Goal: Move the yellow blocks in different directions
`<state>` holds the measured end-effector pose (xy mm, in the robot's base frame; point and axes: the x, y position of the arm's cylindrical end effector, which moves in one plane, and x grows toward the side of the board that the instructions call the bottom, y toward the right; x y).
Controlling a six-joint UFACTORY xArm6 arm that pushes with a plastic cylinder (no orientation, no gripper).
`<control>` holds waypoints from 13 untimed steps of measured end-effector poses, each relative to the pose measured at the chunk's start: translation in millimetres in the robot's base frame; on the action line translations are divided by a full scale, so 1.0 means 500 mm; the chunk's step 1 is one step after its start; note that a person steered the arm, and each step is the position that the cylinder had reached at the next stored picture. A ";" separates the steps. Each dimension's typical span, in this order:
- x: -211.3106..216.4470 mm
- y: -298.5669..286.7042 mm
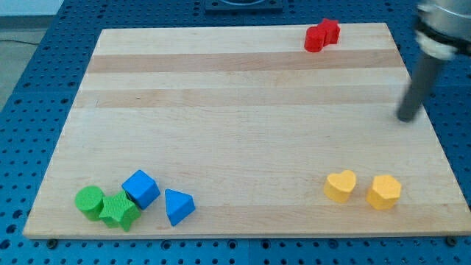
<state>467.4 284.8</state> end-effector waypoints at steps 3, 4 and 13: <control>0.119 0.032; 0.138 0.032; 0.080 -0.884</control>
<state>507.3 -157.3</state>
